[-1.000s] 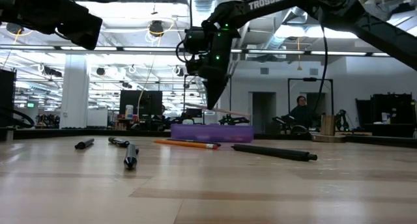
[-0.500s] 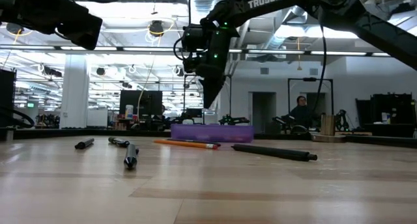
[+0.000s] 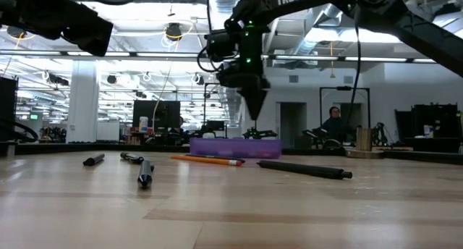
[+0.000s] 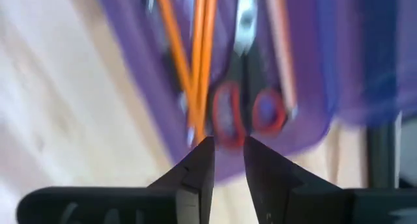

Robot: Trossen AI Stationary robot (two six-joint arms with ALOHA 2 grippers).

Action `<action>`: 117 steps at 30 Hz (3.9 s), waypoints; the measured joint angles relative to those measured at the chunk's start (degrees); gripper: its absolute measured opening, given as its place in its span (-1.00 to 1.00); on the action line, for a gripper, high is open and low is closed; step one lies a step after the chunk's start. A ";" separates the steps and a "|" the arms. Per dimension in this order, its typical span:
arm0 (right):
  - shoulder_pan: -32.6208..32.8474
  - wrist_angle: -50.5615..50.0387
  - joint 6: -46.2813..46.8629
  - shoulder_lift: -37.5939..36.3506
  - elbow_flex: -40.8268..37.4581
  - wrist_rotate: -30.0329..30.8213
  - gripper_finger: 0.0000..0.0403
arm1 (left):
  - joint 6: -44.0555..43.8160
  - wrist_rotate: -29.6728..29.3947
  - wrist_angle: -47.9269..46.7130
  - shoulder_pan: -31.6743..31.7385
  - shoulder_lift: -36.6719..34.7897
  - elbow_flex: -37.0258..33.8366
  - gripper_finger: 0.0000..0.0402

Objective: Pick & place school supplies into a supply box
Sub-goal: Put the black pen into the violet supply box

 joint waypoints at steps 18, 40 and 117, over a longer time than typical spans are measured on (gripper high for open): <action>18.34 -4.37 10.01 -2.34 -0.01 0.40 -0.63 | 0.88 0.00 -0.67 -0.01 -0.02 0.00 -0.44; 38.83 23.28 38.23 -26.42 -37.29 18.10 -0.63 | 0.35 2.90 -9.28 0.70 0.00 0.61 -0.44; 30.06 44.09 60.60 -22.30 -59.36 -1.41 -0.89 | 0.83 2.38 -9.41 2.39 0.02 0.61 -0.44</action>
